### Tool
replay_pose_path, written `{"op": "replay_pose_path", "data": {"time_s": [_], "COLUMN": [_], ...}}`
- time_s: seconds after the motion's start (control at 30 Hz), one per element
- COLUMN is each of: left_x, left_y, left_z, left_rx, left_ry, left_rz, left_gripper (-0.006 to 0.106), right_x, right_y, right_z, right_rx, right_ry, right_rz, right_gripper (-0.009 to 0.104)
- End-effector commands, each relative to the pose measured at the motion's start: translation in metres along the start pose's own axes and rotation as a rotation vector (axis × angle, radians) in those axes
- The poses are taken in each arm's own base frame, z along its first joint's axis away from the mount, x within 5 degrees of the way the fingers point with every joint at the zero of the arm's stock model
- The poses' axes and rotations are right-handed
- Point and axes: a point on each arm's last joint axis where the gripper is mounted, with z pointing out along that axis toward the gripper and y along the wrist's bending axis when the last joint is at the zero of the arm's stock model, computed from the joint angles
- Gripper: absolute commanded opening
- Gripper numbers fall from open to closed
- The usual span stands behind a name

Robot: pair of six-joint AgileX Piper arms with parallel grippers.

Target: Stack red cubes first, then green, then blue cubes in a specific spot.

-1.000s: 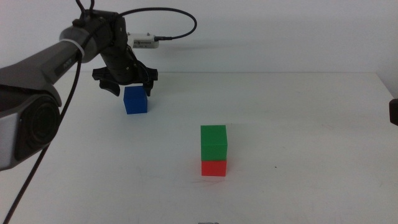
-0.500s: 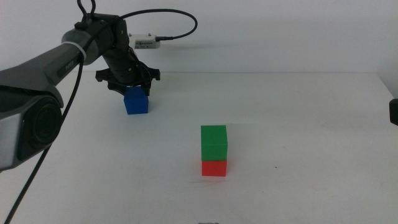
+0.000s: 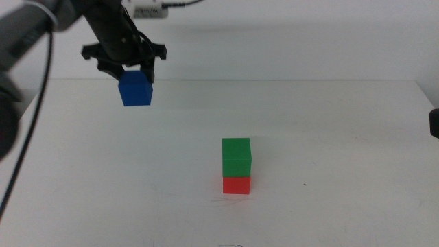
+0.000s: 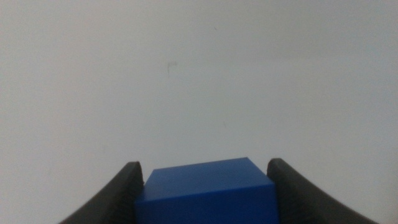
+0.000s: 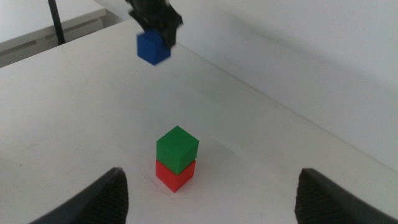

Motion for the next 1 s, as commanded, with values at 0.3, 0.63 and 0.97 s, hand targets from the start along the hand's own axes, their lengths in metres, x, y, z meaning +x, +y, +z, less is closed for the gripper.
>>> {"op": "replay_pose_path", "data": {"time_s": [0.3, 0.63, 0.97], "left_x": [0.072, 0.081, 0.089], "left_y": [-0.055, -0.150, -0.193], "left_z": [-0.118, -0.112, -0.081], "left_rx": [0.033, 0.064, 0.063], "left_ry": [-0.189, -0.200, -0.124], "left_rz": [-0.048, 0.053, 0.062], "left_gripper": [0.028, 0.028, 0.028], "right_x": [-0.013, -0.013, -0.013], "right_y": [-0.003, -0.003, -0.003], "right_z": [-0.005, -0.005, -0.005], "right_rx": [0.027, 0.027, 0.027], "right_ry": [-0.095, -0.095, -0.095], "right_rz": [-0.003, -0.003, -0.003], "right_gripper": [0.079, 0.079, 0.079]}}
